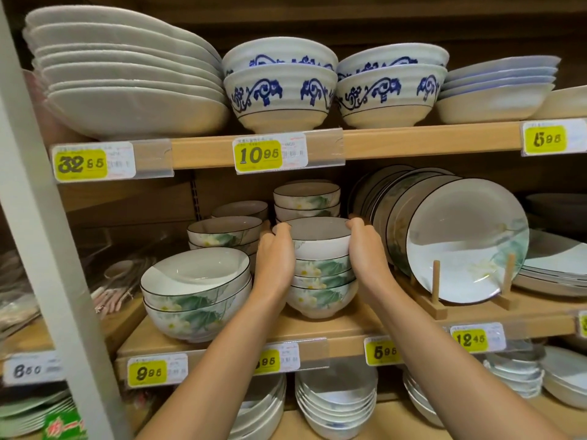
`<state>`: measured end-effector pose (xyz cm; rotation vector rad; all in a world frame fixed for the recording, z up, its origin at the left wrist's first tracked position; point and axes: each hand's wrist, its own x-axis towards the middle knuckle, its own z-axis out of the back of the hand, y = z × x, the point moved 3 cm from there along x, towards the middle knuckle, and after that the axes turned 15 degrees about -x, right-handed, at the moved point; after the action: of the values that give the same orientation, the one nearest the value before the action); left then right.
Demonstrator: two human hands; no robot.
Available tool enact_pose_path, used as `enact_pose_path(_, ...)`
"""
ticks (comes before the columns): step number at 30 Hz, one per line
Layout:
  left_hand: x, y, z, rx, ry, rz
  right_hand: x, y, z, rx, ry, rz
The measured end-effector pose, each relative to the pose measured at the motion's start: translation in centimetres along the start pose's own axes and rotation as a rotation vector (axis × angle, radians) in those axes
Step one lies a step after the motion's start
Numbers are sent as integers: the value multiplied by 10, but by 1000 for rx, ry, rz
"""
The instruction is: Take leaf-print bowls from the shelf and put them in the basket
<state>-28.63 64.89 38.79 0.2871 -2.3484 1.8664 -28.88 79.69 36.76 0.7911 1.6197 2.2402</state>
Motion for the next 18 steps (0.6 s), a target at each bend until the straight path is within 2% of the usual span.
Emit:
enact_pose_path(5, -8, 11, -3, 7, 1, -94, 5, 6, 5, 38, 139, -51)
enact_pose_path(10, -2, 3, -11, 189, -51, -131, 4, 17, 6, 9, 76, -47)
enact_pose_path(15, 1, -19, -20, 58, 39, -261, 5, 47, 16, 66, -24, 11)
enact_pose_path(18, 0, -27, -23, -66, 41, -261, 5, 56, 17, 239, 0, 22)
